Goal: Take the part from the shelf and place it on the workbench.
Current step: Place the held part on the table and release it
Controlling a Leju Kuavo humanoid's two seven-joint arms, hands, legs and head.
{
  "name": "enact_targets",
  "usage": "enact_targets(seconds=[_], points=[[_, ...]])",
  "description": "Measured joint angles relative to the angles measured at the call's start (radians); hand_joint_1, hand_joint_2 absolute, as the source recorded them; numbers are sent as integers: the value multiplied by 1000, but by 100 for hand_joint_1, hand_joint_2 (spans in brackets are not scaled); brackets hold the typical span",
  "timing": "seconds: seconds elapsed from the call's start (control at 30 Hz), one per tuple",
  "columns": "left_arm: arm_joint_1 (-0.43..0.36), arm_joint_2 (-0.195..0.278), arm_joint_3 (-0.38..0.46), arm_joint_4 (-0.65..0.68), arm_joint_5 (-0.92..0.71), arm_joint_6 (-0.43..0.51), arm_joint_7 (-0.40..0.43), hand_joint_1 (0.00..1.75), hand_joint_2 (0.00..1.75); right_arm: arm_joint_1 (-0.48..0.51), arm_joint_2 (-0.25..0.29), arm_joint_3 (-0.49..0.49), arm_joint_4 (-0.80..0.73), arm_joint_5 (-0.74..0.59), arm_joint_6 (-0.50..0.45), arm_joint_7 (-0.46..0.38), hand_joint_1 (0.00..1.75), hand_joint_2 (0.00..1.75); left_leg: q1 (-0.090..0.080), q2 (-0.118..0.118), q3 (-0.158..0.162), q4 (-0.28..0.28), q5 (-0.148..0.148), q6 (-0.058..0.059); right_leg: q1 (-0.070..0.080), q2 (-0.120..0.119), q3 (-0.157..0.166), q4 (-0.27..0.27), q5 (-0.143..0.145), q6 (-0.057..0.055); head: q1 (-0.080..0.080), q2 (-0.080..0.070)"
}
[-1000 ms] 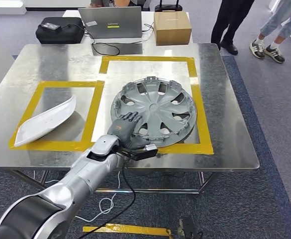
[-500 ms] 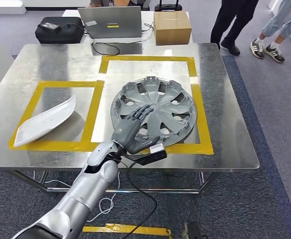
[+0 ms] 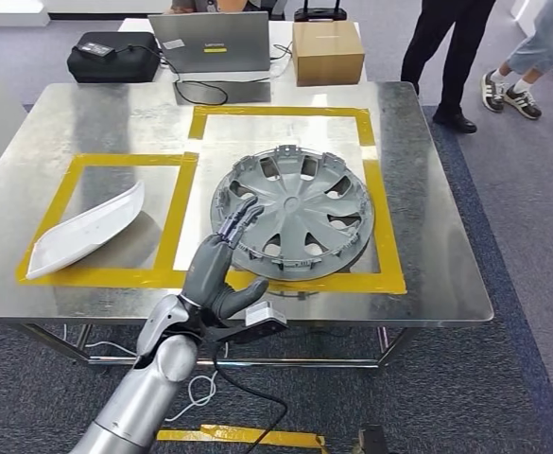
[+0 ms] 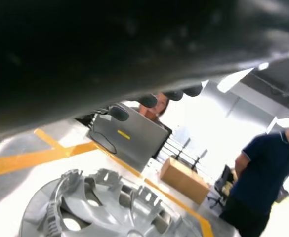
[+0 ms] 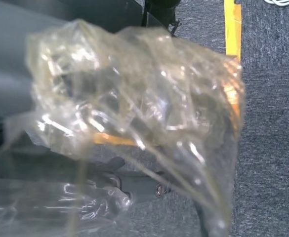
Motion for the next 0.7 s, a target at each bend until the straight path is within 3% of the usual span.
enact_targets(seconds=[0.17,0.27,0.53,0.7], points=[[94,26,15,-90,157,129,-110,0,0,8,-2,-6,0,-4,-11,-19,0,0,0,0,0,0,-1,0,0,1,0,0,-1,0,0,0],[156,42,64,-138,219,222,-134,0,0,10,-4,-10,0,-10,-18,-23,0,0,0,0,0,0,-2,0,0,1,0,0,-2,0,0,0],[255,70,263,-179,294,324,-165,0,0,16,-10,-25,0,-29,-20,-28,0,0,1,0,1,0,-3,-1,1,1,0,0,-3,-1,0,0],[313,70,456,-171,373,336,-229,0,0,23,-13,-42,0,-43,-19,-28,0,0,1,1,1,0,-4,-1,1,1,0,0,-4,-1,0,0]])
